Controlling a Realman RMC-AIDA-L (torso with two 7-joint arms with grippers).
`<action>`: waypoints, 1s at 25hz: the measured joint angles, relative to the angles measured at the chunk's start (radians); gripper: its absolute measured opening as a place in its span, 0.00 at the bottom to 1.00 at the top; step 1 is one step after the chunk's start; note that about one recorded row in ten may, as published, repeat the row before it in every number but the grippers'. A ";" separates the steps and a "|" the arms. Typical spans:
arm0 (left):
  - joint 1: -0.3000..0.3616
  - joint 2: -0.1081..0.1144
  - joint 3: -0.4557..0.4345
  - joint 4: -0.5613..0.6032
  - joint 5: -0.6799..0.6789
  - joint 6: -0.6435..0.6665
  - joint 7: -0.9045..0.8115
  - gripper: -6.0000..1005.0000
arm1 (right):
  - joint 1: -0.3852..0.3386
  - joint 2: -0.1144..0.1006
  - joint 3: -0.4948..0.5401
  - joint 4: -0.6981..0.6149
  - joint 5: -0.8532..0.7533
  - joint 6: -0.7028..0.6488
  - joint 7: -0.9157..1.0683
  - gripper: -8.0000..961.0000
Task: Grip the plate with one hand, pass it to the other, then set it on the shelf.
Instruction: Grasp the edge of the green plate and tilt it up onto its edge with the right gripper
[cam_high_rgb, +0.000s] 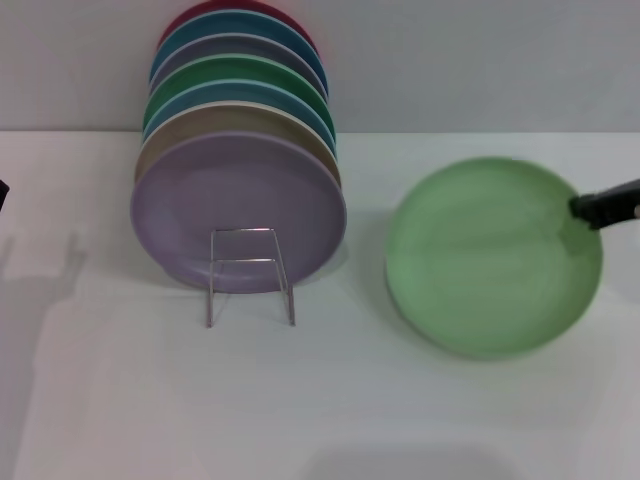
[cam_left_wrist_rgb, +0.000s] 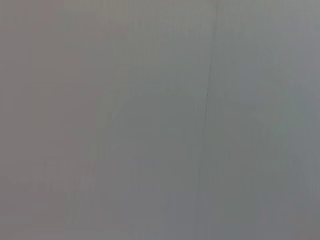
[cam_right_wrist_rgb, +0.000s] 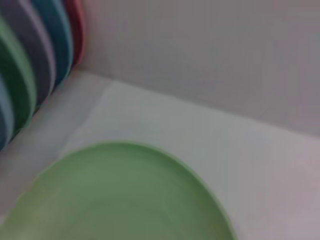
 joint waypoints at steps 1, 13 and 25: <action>0.000 0.000 0.000 0.000 0.000 0.000 0.000 0.78 | -0.004 0.000 -0.001 0.001 0.002 -0.025 -0.012 0.03; -0.002 -0.003 0.006 -0.005 0.005 0.002 -0.003 0.78 | -0.080 0.004 -0.046 -0.012 0.140 -0.338 -0.210 0.03; 0.003 -0.003 0.011 -0.005 0.010 0.019 -0.003 0.77 | -0.189 0.008 -0.173 -0.072 0.354 -0.705 -0.445 0.03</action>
